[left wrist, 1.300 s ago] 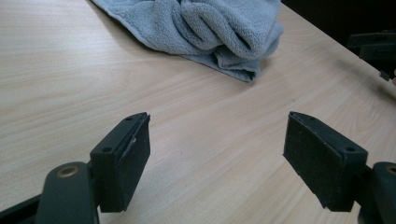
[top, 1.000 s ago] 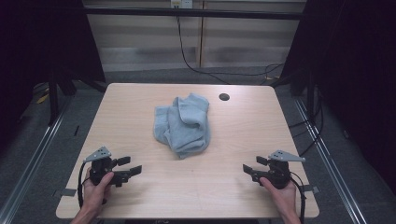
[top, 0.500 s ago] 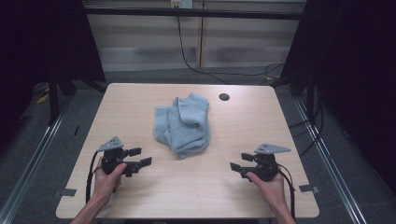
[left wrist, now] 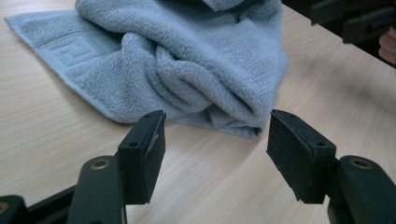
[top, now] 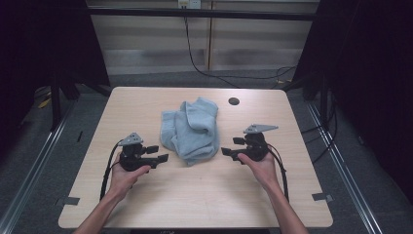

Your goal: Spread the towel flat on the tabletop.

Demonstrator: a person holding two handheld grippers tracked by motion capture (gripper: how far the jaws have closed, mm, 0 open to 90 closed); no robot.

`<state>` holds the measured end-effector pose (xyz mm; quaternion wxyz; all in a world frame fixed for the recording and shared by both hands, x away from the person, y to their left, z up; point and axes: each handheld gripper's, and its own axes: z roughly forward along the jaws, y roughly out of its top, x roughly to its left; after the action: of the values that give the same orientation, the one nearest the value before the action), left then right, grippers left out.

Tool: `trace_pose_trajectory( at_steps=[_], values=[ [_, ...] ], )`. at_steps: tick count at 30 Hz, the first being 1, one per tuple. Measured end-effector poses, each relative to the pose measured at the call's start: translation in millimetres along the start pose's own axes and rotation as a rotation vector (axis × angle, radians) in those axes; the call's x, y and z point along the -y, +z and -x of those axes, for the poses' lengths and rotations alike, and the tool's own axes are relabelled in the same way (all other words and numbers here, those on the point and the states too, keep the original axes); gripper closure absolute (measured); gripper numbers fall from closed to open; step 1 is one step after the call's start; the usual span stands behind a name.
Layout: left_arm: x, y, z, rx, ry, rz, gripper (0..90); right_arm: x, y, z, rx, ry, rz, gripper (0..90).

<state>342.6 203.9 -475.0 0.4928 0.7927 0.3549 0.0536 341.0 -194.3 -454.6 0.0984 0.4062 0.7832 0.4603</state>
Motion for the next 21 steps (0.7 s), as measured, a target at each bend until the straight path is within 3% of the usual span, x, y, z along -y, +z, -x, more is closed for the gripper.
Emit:
trace_pose_trajectory(
  at_steps=[7, 9, 15, 18, 21],
  values=[
    [7.2, -1.2, -8.0, -0.014, -0.011, -0.007, 37.0, -26.1, 28.3, 3.4, -0.016, 0.001, 0.012, 22.7],
    [9.4, 0.2, -7.6, -0.016, -0.007, -0.018, 37.0, -35.2, 47.4, 3.6, -0.022, 0.011, -0.009, 19.4],
    [11.1, 0.4, -5.2, -0.007, 0.005, -0.026, 37.2, -46.5, 75.9, 3.7, -0.026, 0.001, -0.035, 19.0],
    [13.6, 0.6, -5.4, -0.012, 0.003, -0.032, 36.8, -46.6, 87.9, 6.0, -0.002, 0.011, -0.054, 25.9],
    [14.5, 0.2, -5.8, -0.021, 0.013, -0.035, 35.7, -39.8, 98.2, 11.2, 0.006, 0.024, -0.083, 40.0]
  ],
)
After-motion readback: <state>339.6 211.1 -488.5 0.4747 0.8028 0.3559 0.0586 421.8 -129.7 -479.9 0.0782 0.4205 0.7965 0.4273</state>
